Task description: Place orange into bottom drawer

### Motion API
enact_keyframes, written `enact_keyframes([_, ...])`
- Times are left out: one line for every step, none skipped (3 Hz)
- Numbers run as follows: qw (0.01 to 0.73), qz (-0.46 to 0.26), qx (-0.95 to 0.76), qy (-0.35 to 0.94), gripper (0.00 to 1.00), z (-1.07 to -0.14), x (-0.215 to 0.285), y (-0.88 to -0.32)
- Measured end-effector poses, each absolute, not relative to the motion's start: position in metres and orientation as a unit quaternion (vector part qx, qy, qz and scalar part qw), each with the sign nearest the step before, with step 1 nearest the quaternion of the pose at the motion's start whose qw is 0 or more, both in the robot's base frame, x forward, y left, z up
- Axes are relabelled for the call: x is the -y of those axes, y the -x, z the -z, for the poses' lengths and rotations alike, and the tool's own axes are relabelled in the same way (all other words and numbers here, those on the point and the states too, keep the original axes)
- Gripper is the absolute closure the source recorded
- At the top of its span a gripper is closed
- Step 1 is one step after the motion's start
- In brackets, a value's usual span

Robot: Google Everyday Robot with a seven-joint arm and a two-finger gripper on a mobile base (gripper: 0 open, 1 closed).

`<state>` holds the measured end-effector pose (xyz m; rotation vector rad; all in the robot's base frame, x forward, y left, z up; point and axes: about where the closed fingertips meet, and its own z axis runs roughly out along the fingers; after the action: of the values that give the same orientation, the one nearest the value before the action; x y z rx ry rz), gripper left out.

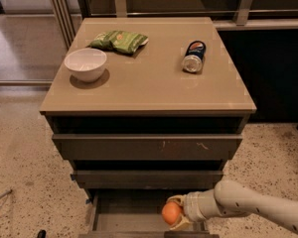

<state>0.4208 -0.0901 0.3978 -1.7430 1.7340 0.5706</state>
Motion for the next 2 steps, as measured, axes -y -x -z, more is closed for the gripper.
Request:
enact_keyframes([0.312, -0.227, -0.635, 0.67, 1.0, -0.34, 0.067, -0.425])
enact_keyframes([0.298, -0.227, -0.629, 0.682, 1.0, -0.279, 0.049, -0.428])
